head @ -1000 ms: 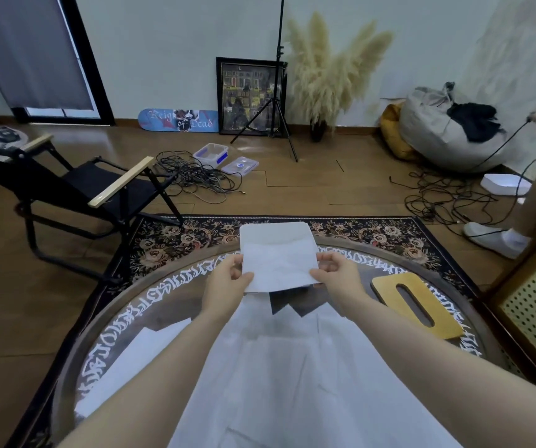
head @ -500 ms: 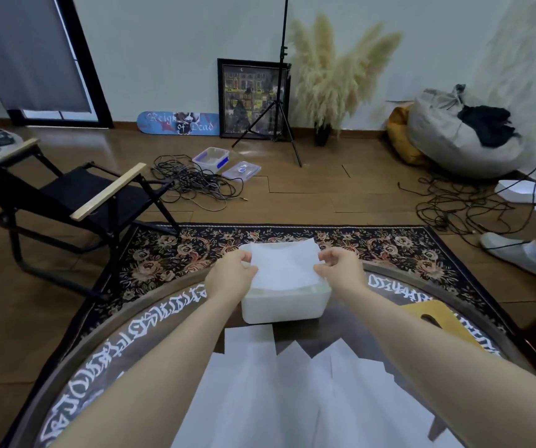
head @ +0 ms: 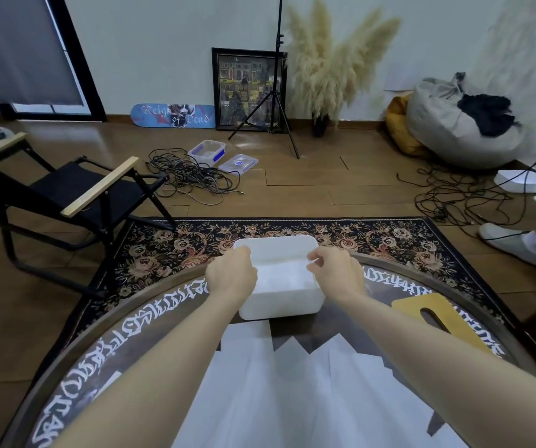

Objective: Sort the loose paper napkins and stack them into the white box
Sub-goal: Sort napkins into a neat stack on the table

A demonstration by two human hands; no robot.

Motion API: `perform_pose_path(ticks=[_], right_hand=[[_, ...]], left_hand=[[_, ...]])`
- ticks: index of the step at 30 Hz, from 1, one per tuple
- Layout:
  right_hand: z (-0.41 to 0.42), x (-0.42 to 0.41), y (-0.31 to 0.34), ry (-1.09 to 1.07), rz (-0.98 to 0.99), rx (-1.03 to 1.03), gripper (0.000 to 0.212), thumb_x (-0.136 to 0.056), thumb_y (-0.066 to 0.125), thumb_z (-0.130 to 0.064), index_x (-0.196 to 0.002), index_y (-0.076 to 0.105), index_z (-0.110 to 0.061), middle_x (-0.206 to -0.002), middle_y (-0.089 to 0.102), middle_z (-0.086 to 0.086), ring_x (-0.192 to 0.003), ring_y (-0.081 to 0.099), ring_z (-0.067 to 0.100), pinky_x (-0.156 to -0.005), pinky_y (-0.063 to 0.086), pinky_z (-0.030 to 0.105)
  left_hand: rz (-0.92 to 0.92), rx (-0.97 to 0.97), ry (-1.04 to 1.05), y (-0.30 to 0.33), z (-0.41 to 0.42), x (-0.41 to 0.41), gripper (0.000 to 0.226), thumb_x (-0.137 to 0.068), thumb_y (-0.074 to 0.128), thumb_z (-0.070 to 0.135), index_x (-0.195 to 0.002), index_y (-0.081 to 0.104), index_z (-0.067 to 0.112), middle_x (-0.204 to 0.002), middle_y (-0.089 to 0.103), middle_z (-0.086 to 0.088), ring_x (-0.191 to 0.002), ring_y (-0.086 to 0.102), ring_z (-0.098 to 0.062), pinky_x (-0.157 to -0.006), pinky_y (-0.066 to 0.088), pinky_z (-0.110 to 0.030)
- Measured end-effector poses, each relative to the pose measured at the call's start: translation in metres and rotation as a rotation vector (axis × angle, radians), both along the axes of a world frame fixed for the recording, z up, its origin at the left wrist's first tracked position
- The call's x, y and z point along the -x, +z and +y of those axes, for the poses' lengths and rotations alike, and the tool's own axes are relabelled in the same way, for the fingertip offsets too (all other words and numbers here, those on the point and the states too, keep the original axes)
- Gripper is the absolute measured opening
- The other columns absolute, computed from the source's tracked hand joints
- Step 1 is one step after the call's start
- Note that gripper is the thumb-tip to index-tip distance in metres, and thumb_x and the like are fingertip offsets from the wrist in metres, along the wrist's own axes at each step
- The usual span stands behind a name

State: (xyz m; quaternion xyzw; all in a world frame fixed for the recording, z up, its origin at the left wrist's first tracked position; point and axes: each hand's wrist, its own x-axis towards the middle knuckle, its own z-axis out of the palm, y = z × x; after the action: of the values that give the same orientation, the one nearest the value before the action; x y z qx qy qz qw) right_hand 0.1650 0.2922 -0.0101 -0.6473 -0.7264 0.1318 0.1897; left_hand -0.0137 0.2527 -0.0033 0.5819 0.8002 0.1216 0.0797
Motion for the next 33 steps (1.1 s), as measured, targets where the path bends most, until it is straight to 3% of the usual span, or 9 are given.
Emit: perform_pose_path(ticks=[3, 8, 12, 14, 18, 24, 33], right_hand=[[-0.006, -0.003, 0.003, 0.006, 0.038, 0.004, 0.02, -0.091, 0.061, -0.026, -0.11, 0.066, -0.025, -0.103, 0.07, -0.004, -0.099, 0.061, 0.023, -0.08, 0.045, 0.032], [-0.022, -0.013, 0.012, 0.051, 0.128, 0.035, 0.015, -0.088, 0.064, -0.028, -0.103, 0.066, -0.028, -0.095, 0.066, -0.007, -0.093, 0.059, 0.019, -0.071, 0.043, 0.031], [-0.044, -0.021, 0.018, 0.125, 0.11, -0.024, 0.018, -0.087, 0.065, -0.033, -0.102, 0.065, -0.025, -0.095, 0.062, -0.007, -0.092, 0.058, 0.016, -0.07, 0.039, 0.029], [-0.057, -0.026, 0.019, 0.19, -0.015, -0.071, 0.025, -0.087, 0.063, -0.038, -0.109, 0.063, -0.024, -0.103, 0.059, -0.006, -0.101, 0.054, 0.016, -0.079, 0.041, 0.032], [-0.091, -0.041, 0.017, 0.281, -0.233, -0.065, 0.036, -0.09, 0.059, -0.042, -0.123, 0.055, -0.028, -0.122, 0.051, -0.004, -0.123, 0.04, 0.019, -0.1, 0.028, 0.04], [-0.146, -0.065, 0.009, 0.301, -0.308, -0.028, 0.039, -0.091, 0.057, -0.043, -0.128, 0.052, -0.032, -0.123, 0.051, -0.006, -0.121, 0.041, 0.018, -0.093, 0.03, 0.037], [-0.213, -0.091, 0.002, 0.289, -0.305, 0.015, 0.036, -0.092, 0.056, -0.044, -0.126, 0.053, -0.032, -0.123, 0.055, -0.01, -0.121, 0.044, 0.013, -0.094, 0.029, 0.034]], left_hand=[[-0.13, -0.07, -0.029, 0.001, -0.016, 0.001, 0.038, -0.094, 0.051, 0.027, -0.132, 0.052, 0.024, -0.125, 0.059, 0.001, -0.112, 0.056, -0.024, -0.082, 0.042, -0.032], [-0.211, -0.195, -0.148, 0.002, -0.045, 0.004, 0.03, -0.094, 0.055, 0.033, -0.123, 0.059, 0.027, -0.114, 0.062, 0.008, -0.105, 0.055, -0.014, -0.077, 0.042, -0.03], [-0.116, -0.194, -0.231, 0.007, -0.066, 0.002, 0.032, -0.093, 0.056, 0.035, -0.123, 0.059, 0.026, -0.113, 0.063, 0.008, -0.105, 0.054, -0.015, -0.082, 0.043, -0.033], [-0.029, -0.158, -0.269, 0.009, -0.077, -0.001, 0.035, -0.093, 0.056, 0.036, -0.126, 0.057, 0.026, -0.118, 0.061, 0.005, -0.112, 0.052, -0.018, -0.087, 0.041, -0.034], [0.056, -0.088, -0.301, 0.01, -0.106, -0.007, 0.039, -0.093, 0.056, 0.033, -0.132, 0.052, 0.025, -0.124, 0.056, 0.002, -0.119, 0.049, -0.02, -0.094, 0.039, -0.035], [0.135, 0.06, -0.342, 0.009, -0.164, -0.019, 0.045, -0.096, 0.05, 0.034, -0.139, 0.041, 0.026, -0.135, 0.044, 0.002, -0.122, 0.047, -0.019, -0.093, 0.036, -0.035], [0.164, 0.123, -0.349, -0.002, -0.239, -0.029, 0.042, -0.097, 0.047, 0.036, -0.138, 0.041, 0.026, -0.138, 0.042, 0.003, -0.119, 0.051, -0.019, -0.092, 0.036, -0.034]])
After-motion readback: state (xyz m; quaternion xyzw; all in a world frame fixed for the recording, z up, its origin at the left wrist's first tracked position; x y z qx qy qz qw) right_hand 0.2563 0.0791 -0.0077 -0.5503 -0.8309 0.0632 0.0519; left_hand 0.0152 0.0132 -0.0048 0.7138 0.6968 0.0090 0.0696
